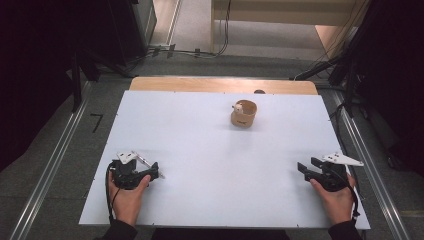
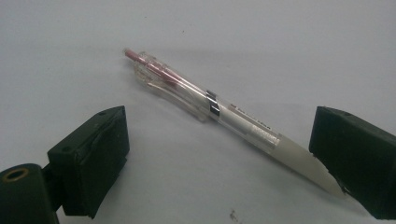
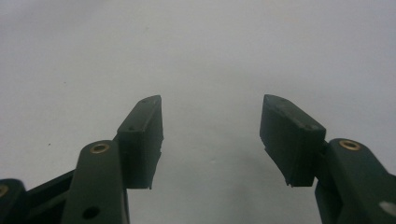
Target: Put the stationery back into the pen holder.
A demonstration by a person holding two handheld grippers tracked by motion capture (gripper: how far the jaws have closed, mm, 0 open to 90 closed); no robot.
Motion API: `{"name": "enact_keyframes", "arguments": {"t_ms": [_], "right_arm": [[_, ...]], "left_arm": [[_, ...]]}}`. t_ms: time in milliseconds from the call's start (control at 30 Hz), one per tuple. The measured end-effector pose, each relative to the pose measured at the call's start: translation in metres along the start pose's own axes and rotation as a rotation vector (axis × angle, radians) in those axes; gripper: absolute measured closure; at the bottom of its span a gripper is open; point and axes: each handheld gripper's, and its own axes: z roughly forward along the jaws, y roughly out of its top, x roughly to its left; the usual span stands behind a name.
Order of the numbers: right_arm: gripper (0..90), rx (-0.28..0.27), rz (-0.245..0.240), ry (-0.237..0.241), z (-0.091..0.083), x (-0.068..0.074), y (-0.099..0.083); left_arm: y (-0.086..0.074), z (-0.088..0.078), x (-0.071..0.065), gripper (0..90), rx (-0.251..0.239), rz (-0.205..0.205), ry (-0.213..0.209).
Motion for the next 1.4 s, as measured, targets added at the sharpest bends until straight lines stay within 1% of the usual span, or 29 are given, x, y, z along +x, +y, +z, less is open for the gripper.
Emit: {"name": "enact_keyframes", "arguments": {"t_ms": [100,200,367,567,700,733,833,867,900,933,967,1033,1067,1100,1133,1200,1233,1267,1333,1400], "right_arm": [[37.9,0.001,0.000,0.000,0.000,0.000,0.000],[37.9,0.002,0.000,-0.002,0.000,0.000,0.000],[37.9,0.007,-0.006,-0.003,0.001,0.001,0.000],[37.9,0.013,-0.009,-0.003,0.003,0.001,0.000],[37.9,0.010,-0.009,-0.002,0.003,0.002,0.001],[37.9,0.011,-0.006,-0.004,0.003,0.002,0.001],[37.9,0.011,-0.008,-0.002,0.003,0.003,0.000],[37.9,0.011,-0.008,-0.002,0.003,0.003,0.000],[37.9,0.010,-0.009,-0.001,0.003,0.003,0.000],[37.9,0.010,-0.009,-0.001,0.003,0.003,0.000],[37.9,0.010,-0.009,-0.001,0.003,0.003,0.000],[37.9,0.009,-0.009,0.000,0.003,0.003,0.000],[37.9,0.010,-0.007,0.000,0.003,0.003,0.001],[37.9,0.010,-0.007,0.000,0.003,0.003,0.001],[37.9,0.009,-0.007,0.000,0.003,0.003,0.001],[37.9,0.010,-0.007,0.000,0.003,0.003,0.001],[38.0,0.011,-0.006,0.000,0.003,0.003,0.001],[38.0,0.011,-0.006,0.000,0.003,0.003,0.001],[38.0,0.011,-0.005,-0.001,0.003,0.004,0.001],[38.0,0.011,-0.004,0.000,0.003,0.004,0.001]], "left_arm": [[0.000,0.000,-0.001,5.7,0.002,0.002,0.007],[-0.001,0.000,-0.004,5.7,0.006,0.015,0.015],[-0.001,0.001,-0.007,5.7,0.005,0.019,0.026],[-0.002,0.001,-0.016,6.1,0.015,0.058,0.041],[-0.003,0.000,-0.020,8.8,0.007,0.067,0.053],[-0.003,0.000,-0.023,11.9,0.004,0.071,0.059],[-0.003,-0.001,-0.025,16.6,0.006,0.073,0.059],[-0.003,-0.001,-0.026,16.6,0.007,0.072,0.061],[-0.003,-0.002,-0.026,20.4,0.008,0.073,0.059],[-0.003,-0.003,-0.028,20.4,0.008,0.069,0.056],[-0.004,-0.004,-0.030,26.4,0.008,0.070,0.050],[-0.005,-0.005,-0.033,33.0,0.008,0.070,0.043],[-0.005,-0.005,-0.033,35.7,0.008,0.070,0.043],[-0.005,-0.006,-0.033,35.7,0.006,0.070,0.040],[-0.005,-0.006,-0.034,40.0,0.006,0.069,0.035],[-0.005,-0.006,-0.034,41.0,0.006,0.066,0.031],[-0.006,-0.006,-0.035,43.8,0.007,0.066,0.028],[-0.006,-0.007,-0.035,43.8,0.005,0.067,0.028],[-0.006,-0.007,-0.037,47.6,0.001,0.057,0.027],[-0.007,-0.006,-0.037,48.1,-0.001,0.050,0.029]]}}
